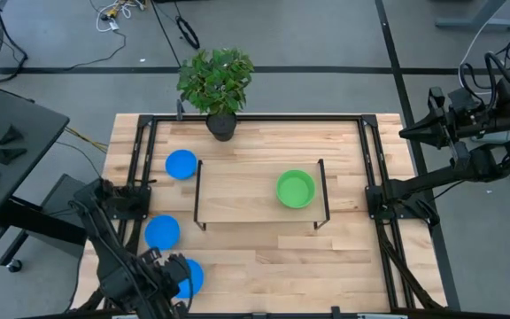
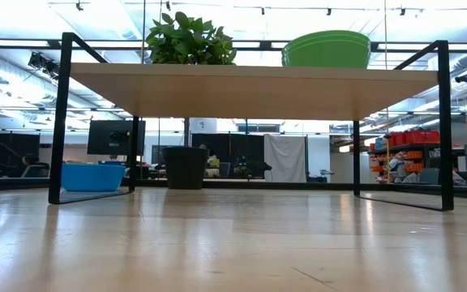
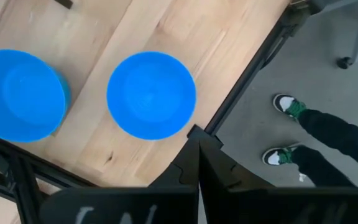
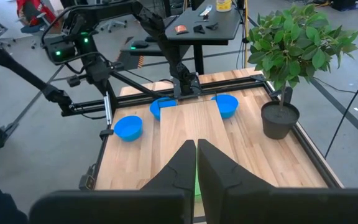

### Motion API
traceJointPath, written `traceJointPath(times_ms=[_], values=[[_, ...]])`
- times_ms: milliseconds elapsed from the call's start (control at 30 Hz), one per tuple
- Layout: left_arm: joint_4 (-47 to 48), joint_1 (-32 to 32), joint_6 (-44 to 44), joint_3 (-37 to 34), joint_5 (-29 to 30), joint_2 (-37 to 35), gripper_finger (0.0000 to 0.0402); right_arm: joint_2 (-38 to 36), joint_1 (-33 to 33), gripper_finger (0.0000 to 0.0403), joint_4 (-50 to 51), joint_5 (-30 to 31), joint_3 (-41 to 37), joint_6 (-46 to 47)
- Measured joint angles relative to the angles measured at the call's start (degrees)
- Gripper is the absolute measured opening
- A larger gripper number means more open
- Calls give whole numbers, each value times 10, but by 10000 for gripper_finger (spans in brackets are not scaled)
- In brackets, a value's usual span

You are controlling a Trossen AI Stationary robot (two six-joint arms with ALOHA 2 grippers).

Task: Pick & Place Mini bowls
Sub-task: Put the bottom blue bowl on the shelf

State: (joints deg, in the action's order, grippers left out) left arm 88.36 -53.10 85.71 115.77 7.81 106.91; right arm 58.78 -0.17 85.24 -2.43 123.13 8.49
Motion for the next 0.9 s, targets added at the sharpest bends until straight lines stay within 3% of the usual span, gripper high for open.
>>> traceJointPath(times_ms=[367,667,900], values=[[-1,12,7,-3,-3,0,0,0,0,21,0,0,0,0],[-21,22,9,-83,-41,-13,3,0,0,21,0,0,0,0],[-88,22,38,-175,-62,-54,9,0,0,21,0,0,0,0]])
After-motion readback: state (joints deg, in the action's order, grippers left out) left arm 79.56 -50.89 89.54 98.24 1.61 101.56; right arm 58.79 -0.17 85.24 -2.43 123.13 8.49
